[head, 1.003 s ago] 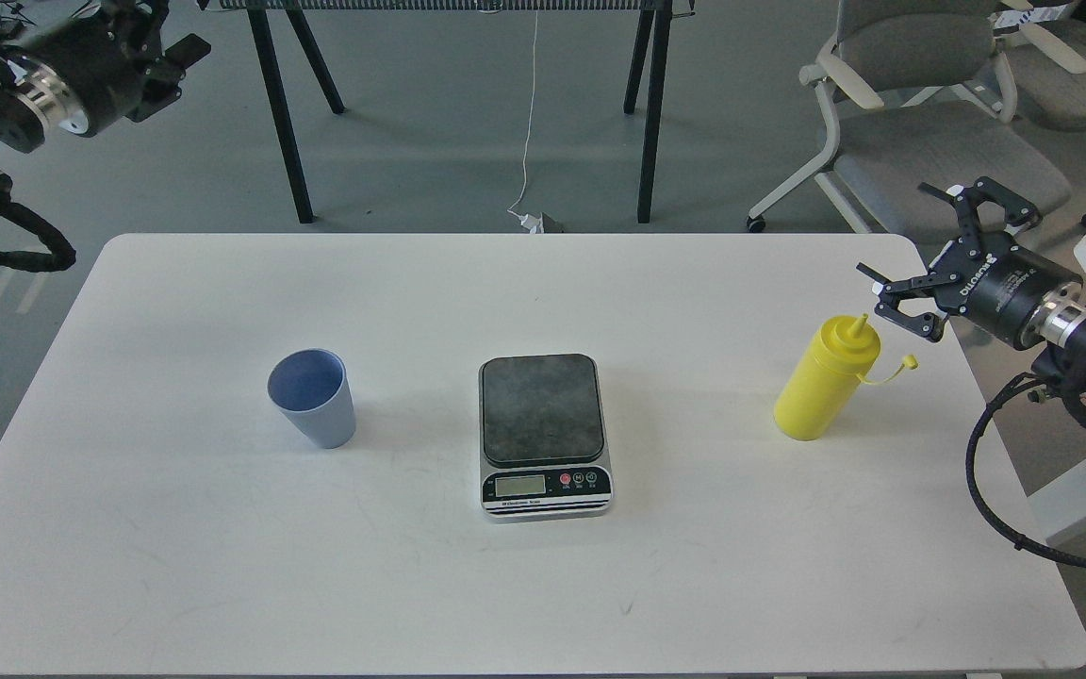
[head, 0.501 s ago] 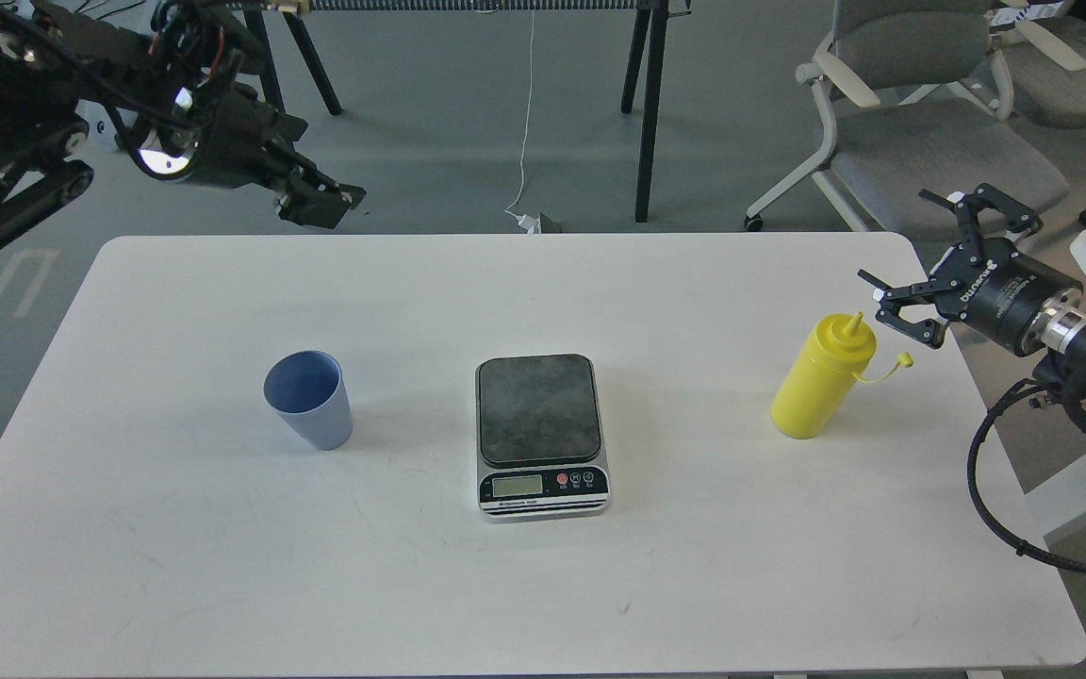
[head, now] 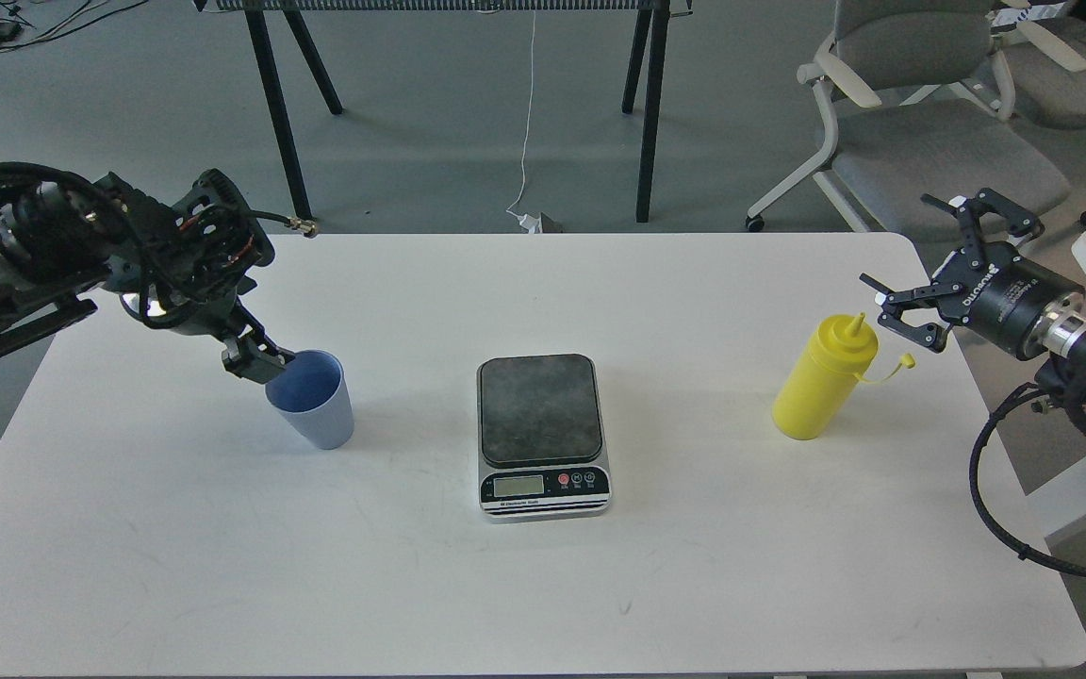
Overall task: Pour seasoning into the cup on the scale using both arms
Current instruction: 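Lower the left gripper onto the blue cup and grasp its rim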
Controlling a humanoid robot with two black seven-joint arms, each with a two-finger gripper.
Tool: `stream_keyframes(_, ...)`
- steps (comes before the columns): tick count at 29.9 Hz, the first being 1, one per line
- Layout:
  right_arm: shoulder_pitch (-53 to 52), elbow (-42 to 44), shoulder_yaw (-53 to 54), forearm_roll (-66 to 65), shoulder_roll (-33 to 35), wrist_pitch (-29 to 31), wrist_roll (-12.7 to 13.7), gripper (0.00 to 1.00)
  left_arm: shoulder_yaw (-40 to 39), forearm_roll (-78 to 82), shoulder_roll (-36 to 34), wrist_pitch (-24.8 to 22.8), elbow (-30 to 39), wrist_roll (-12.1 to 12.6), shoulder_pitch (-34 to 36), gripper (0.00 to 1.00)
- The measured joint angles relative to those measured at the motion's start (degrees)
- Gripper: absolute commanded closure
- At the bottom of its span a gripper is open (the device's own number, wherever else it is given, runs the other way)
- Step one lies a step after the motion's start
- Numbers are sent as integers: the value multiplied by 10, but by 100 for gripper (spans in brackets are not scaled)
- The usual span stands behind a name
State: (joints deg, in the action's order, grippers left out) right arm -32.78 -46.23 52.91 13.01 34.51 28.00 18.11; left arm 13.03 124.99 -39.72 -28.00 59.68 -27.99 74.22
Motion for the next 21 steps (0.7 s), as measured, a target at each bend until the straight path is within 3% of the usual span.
stream_keyframes(21, 8, 0, 1, 0, 3, 0, 0, 2, -2, -10, 68, 0, -27, 0, -27, 1)
